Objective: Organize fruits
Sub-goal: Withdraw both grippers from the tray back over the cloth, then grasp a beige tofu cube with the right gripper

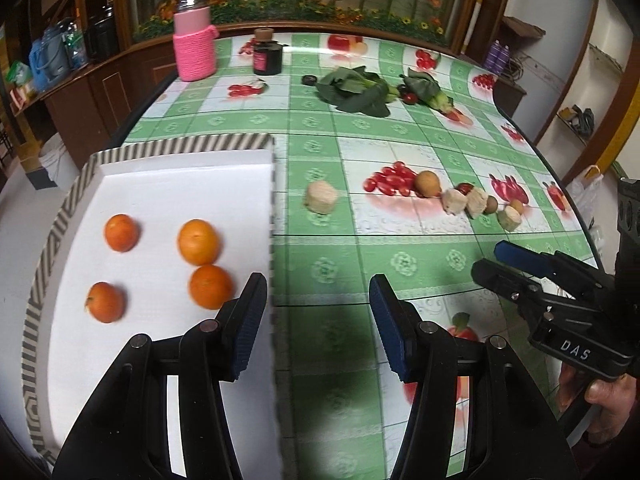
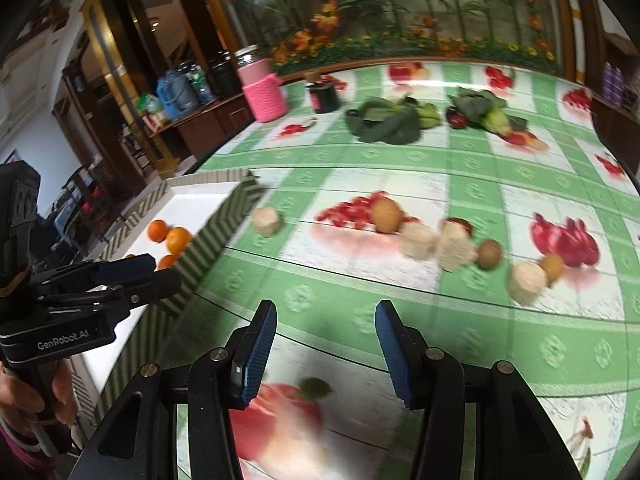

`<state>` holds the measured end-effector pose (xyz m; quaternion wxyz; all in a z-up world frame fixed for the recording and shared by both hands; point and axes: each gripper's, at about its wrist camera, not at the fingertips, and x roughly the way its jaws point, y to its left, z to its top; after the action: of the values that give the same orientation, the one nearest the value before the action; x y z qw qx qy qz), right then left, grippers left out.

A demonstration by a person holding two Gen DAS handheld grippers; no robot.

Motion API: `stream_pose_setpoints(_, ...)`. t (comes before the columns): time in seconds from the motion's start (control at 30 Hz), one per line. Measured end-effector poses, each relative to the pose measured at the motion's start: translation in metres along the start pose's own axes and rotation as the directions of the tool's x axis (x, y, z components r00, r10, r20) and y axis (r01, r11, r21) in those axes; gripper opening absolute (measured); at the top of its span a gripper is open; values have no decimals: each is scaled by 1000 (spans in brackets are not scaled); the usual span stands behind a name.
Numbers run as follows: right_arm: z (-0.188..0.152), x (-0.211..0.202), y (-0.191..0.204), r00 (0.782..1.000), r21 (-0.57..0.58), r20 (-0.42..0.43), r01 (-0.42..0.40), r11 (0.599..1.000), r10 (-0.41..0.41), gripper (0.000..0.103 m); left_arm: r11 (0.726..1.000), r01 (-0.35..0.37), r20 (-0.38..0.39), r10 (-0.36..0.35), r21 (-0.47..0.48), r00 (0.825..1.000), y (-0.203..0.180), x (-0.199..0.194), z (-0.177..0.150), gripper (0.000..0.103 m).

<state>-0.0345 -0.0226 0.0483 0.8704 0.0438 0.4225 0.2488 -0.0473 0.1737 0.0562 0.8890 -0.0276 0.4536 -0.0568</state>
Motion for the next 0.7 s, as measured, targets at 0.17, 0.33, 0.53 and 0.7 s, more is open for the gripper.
stream_pose_setpoints(0.17, -4, -9, -24, 999, 29, 7, 34, 999, -34, 50, 1000, 10, -22, -10, 7, 1000, -10, 9, 3, 53)
stream_pose_setpoints(0.33, -5, -11, -44, 998, 52, 1, 58, 997, -59, 50, 1000, 19, -37, -18, 23, 999, -17, 14, 9, 53)
stream_pose_setpoints(0.53, 6, 1, -60, 997, 34, -24, 78, 996, -78, 50, 999, 20, -54, -18, 47, 998, -22, 23, 18, 53)
stream_pose_setpoints(0.7, 18, 13, -65, 995, -11, -32, 91, 996, -91, 47, 999, 23, -59, -21, 45, 998, -20, 28, 26, 53)
